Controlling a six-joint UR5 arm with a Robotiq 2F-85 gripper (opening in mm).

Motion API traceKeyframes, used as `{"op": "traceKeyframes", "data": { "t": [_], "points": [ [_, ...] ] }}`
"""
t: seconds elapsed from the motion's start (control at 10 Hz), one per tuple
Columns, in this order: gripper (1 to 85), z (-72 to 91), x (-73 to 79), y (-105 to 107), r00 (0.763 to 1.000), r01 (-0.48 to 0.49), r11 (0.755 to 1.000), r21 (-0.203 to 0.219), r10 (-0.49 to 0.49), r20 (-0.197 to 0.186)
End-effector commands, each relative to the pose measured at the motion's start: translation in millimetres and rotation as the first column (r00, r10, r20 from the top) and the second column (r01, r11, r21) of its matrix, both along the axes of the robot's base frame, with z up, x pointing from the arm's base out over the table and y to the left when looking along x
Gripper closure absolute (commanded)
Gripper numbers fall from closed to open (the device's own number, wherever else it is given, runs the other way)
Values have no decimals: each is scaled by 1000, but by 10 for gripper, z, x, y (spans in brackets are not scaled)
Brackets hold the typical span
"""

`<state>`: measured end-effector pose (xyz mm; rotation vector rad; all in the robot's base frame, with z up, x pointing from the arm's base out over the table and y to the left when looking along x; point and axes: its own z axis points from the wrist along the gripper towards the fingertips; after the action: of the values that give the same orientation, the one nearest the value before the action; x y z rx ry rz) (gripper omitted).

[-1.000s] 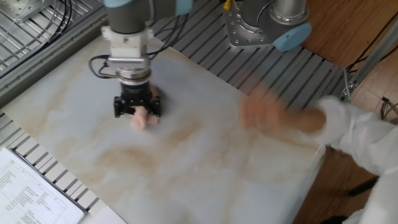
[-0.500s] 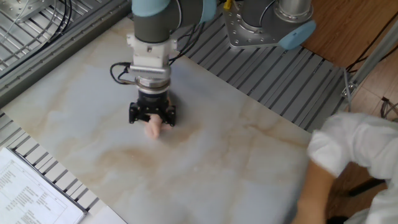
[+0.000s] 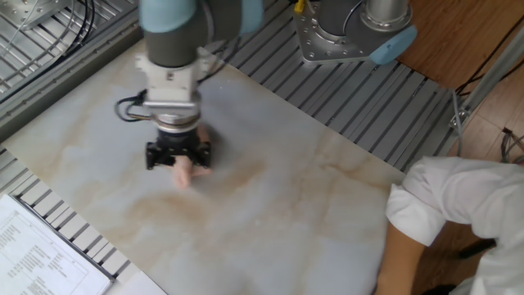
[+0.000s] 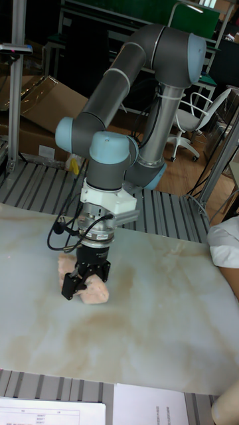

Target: Clean the table with a cloth

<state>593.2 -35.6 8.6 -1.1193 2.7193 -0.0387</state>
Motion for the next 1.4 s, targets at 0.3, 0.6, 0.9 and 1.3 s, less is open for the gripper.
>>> {"op": "traceKeyframes", "data": {
  "t": [0.3,0.6,0.9,1.3],
  "points": [
    [100,307,-25,-343,993,-111,994,12,112,-49],
    [7,423,-65,-470,988,-145,989,-21,143,-59],
    [7,685,-182,-593,983,-177,980,-91,172,-66],
    [13,890,-254,-553,984,-172,979,-111,164,-71]
  ]
}}
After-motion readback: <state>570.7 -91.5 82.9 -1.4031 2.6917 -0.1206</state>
